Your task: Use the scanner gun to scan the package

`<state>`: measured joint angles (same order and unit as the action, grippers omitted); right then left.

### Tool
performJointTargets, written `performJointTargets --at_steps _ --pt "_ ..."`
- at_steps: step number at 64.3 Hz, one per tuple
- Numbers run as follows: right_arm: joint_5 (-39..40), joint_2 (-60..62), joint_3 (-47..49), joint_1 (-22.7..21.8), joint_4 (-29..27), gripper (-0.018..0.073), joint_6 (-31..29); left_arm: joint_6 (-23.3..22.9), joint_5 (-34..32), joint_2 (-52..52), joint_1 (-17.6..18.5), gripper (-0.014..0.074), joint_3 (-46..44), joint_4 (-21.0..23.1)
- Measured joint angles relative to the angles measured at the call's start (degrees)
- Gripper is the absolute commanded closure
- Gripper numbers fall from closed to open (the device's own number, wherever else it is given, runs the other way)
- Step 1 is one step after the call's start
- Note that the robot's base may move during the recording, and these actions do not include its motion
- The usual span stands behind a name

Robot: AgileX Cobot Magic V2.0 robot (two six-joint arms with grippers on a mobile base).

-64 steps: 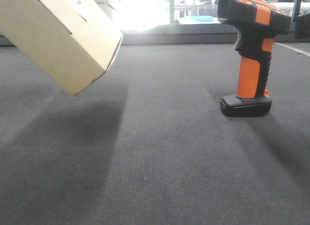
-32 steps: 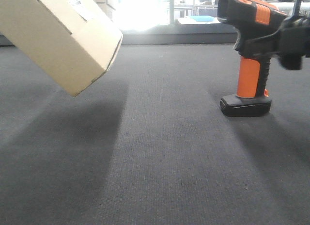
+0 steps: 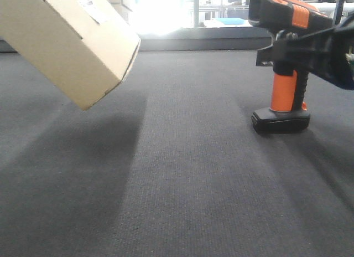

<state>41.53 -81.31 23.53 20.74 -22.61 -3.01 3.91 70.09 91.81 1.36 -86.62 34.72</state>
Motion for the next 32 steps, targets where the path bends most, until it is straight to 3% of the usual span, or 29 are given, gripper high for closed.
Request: performJointTargets --at_steps 32 --pt "0.9 -6.0 5.0 1.1 -6.5 0.0000 0.0 0.0 0.0 0.0 0.0 0.0707 0.0 -0.2"
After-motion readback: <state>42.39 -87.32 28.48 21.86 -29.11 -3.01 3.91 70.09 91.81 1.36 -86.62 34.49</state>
